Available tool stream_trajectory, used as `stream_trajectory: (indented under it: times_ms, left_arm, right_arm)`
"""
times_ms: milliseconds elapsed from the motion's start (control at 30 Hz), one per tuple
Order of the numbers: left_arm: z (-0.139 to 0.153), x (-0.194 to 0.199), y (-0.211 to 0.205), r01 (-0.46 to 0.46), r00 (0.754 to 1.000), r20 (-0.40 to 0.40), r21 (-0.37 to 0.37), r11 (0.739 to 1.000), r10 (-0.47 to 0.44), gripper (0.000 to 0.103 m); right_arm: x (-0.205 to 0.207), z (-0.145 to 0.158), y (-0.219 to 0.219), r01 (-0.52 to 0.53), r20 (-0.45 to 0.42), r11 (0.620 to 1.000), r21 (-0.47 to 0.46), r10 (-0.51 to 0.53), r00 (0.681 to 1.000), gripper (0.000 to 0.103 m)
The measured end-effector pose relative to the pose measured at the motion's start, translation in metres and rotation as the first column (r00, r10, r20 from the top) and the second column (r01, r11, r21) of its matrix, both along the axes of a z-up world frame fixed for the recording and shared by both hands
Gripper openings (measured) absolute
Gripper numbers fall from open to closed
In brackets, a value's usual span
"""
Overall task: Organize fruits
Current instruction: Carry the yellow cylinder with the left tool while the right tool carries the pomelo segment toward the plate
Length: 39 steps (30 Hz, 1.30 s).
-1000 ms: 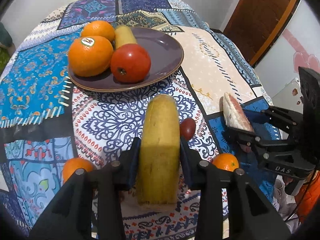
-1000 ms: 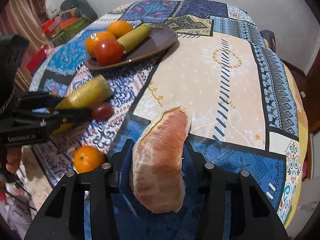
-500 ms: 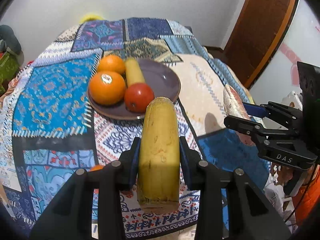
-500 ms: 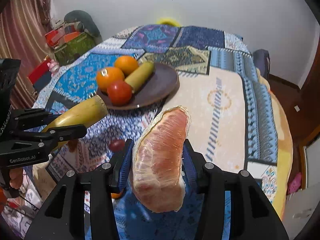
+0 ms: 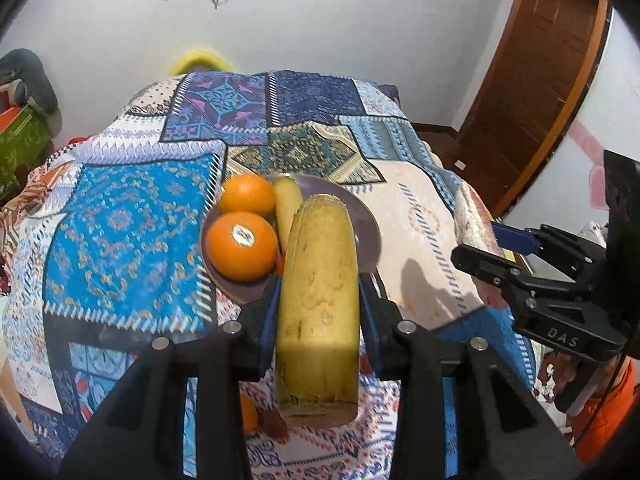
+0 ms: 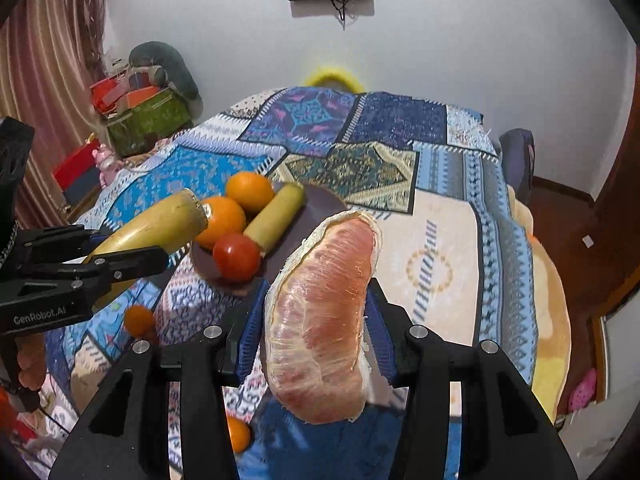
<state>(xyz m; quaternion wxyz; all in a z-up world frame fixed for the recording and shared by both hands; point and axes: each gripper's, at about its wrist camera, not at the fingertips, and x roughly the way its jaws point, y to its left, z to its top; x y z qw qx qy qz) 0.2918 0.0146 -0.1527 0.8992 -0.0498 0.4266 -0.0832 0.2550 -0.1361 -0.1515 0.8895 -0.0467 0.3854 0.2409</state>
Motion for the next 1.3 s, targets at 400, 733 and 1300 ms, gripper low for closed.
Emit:
stream_trajectory:
  times_ms: [400, 733, 1300]
  left_arm:
    - [0.001, 0.048, 0.018, -0.064, 0.998, 0.02, -0.001, 0.998, 0.064, 0.037]
    - [-0.015, 0.079, 0.019, -0.057, 0.998, 0.007, 0.017, 0.998, 0.057, 0.037]
    - [-0.047, 0.119, 0.02, -0.05, 0.997, -0.053, 0.005, 0.999, 0.05, 0.037]
  right_arm:
    - [0.043, 0.001, 0.02, -0.008, 0.017, 1.0, 0.017, 0.008, 1.0, 0.044]
    - [0.071, -0.014, 0.037, -0.025, -0.001, 1.0, 0.013, 0.025, 1.0, 0.043]
    - [0.108, -0.037, 0.054, -0.068, -0.061, 0.997, 0.026, 0.069, 0.996, 0.041]
